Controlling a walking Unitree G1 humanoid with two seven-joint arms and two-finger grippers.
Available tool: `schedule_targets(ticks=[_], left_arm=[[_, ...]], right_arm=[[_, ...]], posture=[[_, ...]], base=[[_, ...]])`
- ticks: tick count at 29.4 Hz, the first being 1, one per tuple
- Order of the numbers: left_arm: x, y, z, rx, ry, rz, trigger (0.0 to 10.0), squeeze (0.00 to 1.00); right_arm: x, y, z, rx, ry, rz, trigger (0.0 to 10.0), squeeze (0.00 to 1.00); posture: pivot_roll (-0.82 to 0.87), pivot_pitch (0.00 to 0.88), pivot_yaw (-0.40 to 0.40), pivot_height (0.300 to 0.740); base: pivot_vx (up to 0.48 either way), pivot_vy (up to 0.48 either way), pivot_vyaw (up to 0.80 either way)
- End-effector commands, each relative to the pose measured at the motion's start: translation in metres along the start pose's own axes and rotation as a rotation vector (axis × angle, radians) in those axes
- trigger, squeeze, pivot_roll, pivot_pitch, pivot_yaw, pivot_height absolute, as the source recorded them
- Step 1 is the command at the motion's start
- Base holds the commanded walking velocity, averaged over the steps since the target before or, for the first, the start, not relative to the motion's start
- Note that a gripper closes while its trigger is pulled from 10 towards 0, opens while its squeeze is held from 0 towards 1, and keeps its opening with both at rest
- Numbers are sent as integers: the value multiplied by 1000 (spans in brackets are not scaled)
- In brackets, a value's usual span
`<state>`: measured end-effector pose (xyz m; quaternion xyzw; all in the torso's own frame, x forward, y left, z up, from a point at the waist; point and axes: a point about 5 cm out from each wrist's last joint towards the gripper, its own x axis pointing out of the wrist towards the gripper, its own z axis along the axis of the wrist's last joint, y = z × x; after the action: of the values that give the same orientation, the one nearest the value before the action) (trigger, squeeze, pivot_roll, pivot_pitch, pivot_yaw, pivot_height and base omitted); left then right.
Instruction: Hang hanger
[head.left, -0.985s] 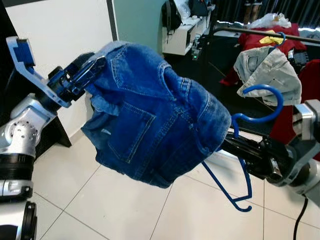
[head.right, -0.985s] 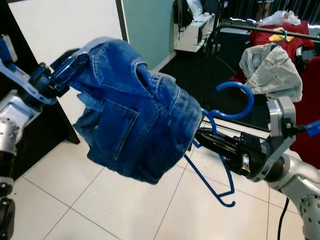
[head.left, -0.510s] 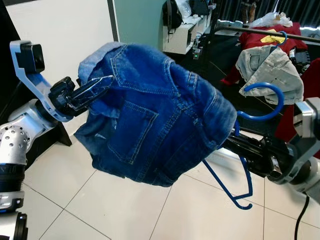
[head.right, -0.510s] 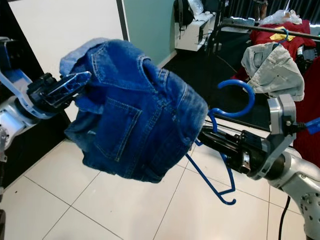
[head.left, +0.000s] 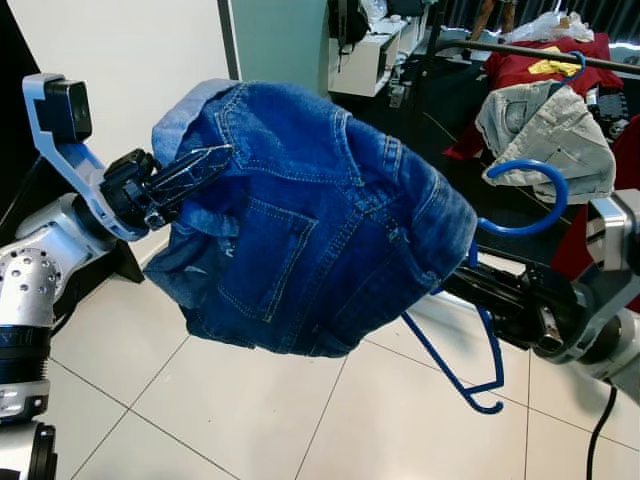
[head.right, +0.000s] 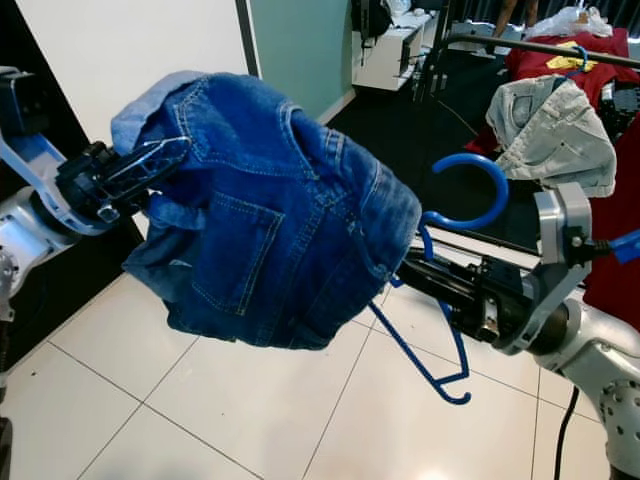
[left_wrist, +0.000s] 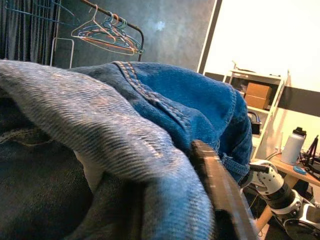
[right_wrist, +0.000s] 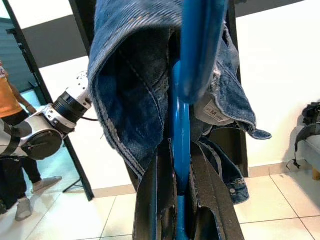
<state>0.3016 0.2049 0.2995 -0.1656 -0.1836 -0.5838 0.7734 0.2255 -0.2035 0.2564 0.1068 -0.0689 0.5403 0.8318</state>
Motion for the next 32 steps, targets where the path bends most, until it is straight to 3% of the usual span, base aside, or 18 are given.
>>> schedule_targets(ticks=[1,3,10,13,15,19,23,28,29,32], left_arm=[[-6,-4,-3,-2,64,-22,0,0],[-6,-4,-3,-2,64,-22,0,0],[-47,-14,-3,-61,210,-54,0,0],[-49,-14,-3,-66,218,-60,0,0],[-66,-19,-2,-115,278,-91,0,0],[-79,-19,2,-125,346,-100,0,0],[-75,-15,12,-69,339,-104,0,0],[-66,-13,20,-34,293,-122,0,0],[-57,-16,28,-32,232,-176,0,0],[-49,-23,37,-60,167,-257,0,0]], right_arm=[[1,3,12,-37,-74,20,10000,0],[1,3,12,-37,-74,20,10000,0],[-12,-1,53,-57,-346,8,10000,0],[-13,-2,54,-55,-354,6,10000,0],[-17,-1,54,-29,-338,16,10000,0],[-20,0,48,24,-265,43,10000,0],[-18,-2,32,60,-163,37,10000,0],[-13,-3,21,75,-122,23,10000,0],[-10,-6,17,76,-128,-18,10000,0],[-9,-14,18,67,-156,-82,10000,0]], posture=[[9,79,37,740],[9,79,37,740],[9,82,38,740],[9,82,38,740],[2,87,34,740],[1,87,32,740],[3,85,29,740],[4,84,27,740],[4,84,27,740],[3,83,30,740]], base=[[0,0,0],[0,0,0],[0,0,0],[0,0,0],[0,0,0],[0,0,0],[0,0,0],[0,0,0],[0,0,0],[0,0,0]])
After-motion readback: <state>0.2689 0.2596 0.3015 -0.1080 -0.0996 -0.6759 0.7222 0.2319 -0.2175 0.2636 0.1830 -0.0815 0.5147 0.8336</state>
